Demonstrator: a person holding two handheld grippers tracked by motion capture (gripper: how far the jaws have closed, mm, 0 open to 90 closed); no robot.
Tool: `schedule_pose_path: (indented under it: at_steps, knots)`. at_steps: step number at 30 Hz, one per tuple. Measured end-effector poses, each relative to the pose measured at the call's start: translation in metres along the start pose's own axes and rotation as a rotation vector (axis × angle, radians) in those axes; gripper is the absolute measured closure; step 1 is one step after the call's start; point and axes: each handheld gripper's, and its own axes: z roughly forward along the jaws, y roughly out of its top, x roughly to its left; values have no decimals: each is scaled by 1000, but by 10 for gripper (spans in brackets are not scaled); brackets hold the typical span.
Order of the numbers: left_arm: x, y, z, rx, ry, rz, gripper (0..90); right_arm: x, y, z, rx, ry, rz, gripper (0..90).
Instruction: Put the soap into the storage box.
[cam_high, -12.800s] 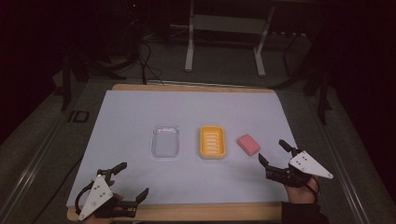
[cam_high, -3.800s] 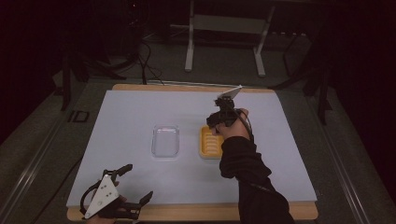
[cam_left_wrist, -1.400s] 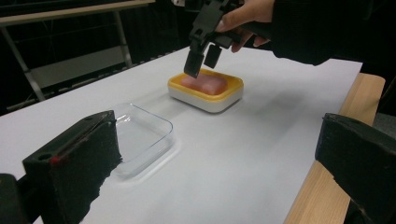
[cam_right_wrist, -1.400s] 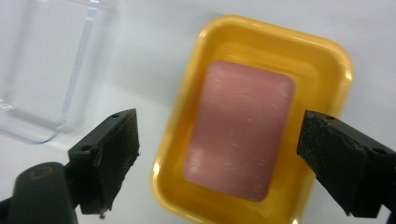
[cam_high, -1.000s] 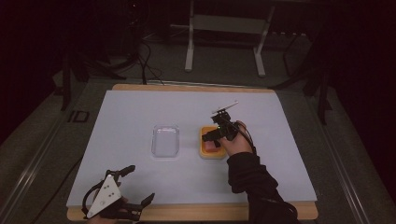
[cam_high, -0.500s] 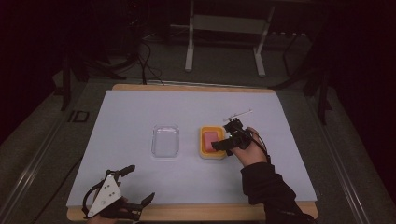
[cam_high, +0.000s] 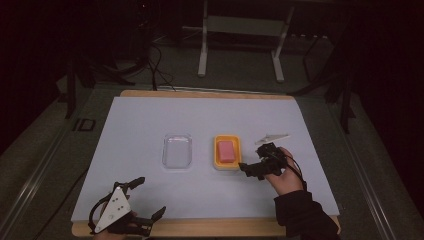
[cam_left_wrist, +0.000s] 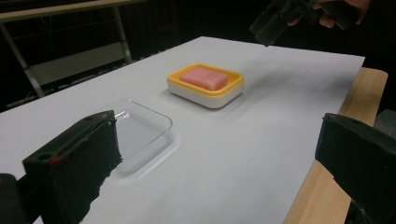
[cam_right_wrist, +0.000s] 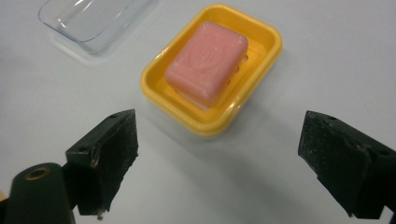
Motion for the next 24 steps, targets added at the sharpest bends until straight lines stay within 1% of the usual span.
schedule_pose_path:
  at_steps: [2, 3, 5, 6, 7, 10, 11, 15, 16, 17, 20, 24]
  knots:
    - [0, 0, 0, 0, 0, 0, 2, -1, -3, -2, -4, -5, 4, 122]
    - [0, 0, 0, 0, 0, 0, 2, -3, -8, -5, -26, -3, 4, 122]
    - [0, 0, 0, 1, -1, 0, 2, -4, -14, -8, -42, -15, -6, 122]
    - [0, 0, 0, 1, -1, 0, 2, -5, -17, -10, -49, -11, -12, 122]
    - [0, 0, 0, 1, -2, 0, 2, -5, -20, -11, -62, -14, -22, 124]
    - [0, 0, 0, 2, -2, 0, 2, -7, -27, -15, -77, -21, -36, 133]
    - [0, 0, 0, 3, -2, 1, 2, -8, -32, -17, -83, -34, -43, 133]
    - [0, 0, 0, 3, -1, 2, 2, -9, -38, -22, -99, -35, -56, 133]
    - [0, 0, 0, 3, -1, 2, 2, -10, -43, -26, -122, -36, -58, 133]
    - [0, 0, 0, 4, -2, 2, 2, -10, -43, -26, -122, -36, -58, 133]
    - [-1, 0, 0, 4, -3, 2, 2, -14, -52, -34, -167, -30, -64, 134]
    - [-1, 0, 0, 4, -5, 2, 2, -16, -63, -38, -184, -21, -65, 135]
